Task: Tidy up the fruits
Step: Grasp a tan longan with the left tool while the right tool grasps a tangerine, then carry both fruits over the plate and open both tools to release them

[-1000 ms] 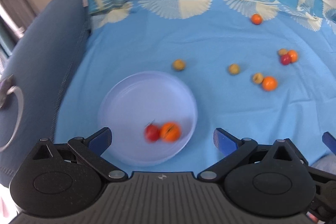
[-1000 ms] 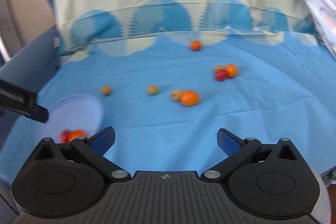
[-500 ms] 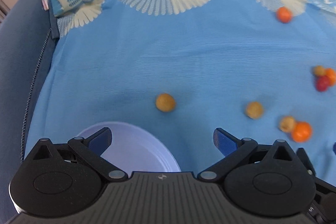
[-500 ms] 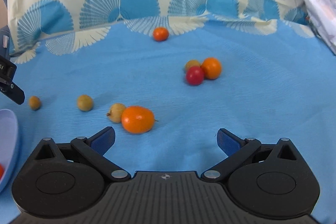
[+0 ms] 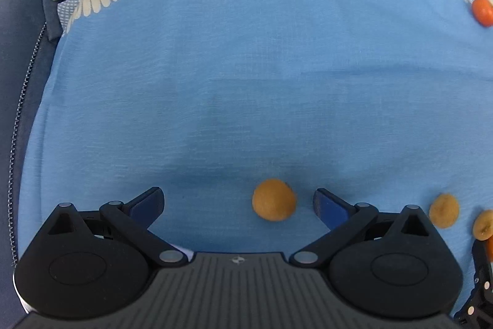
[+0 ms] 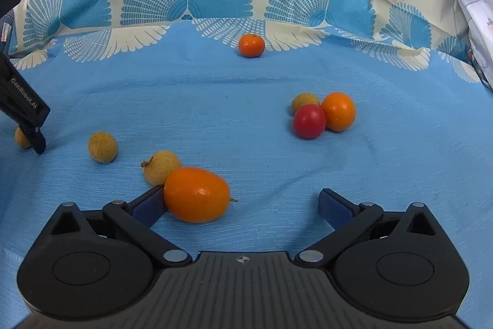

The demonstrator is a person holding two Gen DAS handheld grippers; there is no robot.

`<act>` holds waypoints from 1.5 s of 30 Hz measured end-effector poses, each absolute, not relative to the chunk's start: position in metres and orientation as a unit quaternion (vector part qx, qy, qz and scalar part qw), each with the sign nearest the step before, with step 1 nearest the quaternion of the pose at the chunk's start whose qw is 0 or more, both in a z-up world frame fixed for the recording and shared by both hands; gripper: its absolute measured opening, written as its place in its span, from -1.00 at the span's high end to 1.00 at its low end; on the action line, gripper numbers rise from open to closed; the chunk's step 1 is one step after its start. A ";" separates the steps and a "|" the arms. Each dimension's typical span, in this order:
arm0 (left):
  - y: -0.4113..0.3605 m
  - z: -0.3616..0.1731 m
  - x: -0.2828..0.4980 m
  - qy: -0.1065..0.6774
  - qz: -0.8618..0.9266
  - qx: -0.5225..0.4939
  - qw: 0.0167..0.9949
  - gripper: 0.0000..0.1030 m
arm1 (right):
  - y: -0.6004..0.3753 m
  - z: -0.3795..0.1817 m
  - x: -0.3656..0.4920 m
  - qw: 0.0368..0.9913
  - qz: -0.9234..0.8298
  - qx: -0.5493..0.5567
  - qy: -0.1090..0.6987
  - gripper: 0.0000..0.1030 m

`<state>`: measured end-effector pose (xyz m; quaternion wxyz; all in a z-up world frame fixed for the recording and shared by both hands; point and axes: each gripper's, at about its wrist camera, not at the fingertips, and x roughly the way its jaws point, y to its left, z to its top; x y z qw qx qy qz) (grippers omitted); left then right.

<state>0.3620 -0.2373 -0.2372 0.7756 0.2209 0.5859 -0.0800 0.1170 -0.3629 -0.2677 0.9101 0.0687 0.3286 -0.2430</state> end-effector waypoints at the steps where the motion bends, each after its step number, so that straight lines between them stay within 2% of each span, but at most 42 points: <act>1: -0.237 -0.237 0.363 0.586 -0.082 0.219 0.776 -0.99 | -0.362 -0.267 0.116 0.912 -0.239 0.068 0.326 -0.85; 2: -0.237 -0.236 0.363 0.585 -0.088 0.215 0.777 -0.82 | -0.360 -0.266 0.115 0.916 -0.230 0.065 0.321 -0.54; 3: -0.236 -0.234 0.363 0.586 -0.101 0.205 0.777 -0.65 | -0.358 -0.264 0.114 0.922 -0.218 0.060 0.315 -0.01; 4: -0.235 -0.231 0.362 0.591 -0.115 0.188 0.776 -0.15 | -0.355 -0.263 0.114 0.926 -0.206 0.054 0.313 0.19; 5: -0.234 -0.228 0.360 0.598 -0.121 0.176 0.772 0.39 | -0.352 -0.262 0.114 0.926 -0.208 0.049 0.312 0.18; 15: -0.246 -0.195 0.331 0.574 -0.142 0.172 0.788 0.40 | -0.370 -0.262 0.108 0.914 -0.256 0.092 0.301 0.18; 25: -0.254 -0.141 0.257 0.529 -0.155 0.201 0.810 0.40 | -0.389 -0.245 0.083 0.901 -0.316 0.113 0.275 0.18; 33: -0.227 -0.094 0.198 0.501 -0.174 0.192 0.825 0.40 | -0.381 -0.191 0.031 0.904 -0.330 0.116 0.246 0.18; 45: -0.140 -0.033 0.125 0.466 -0.173 0.146 0.855 0.40 | -0.273 -0.117 -0.037 0.948 -0.185 0.092 0.243 0.18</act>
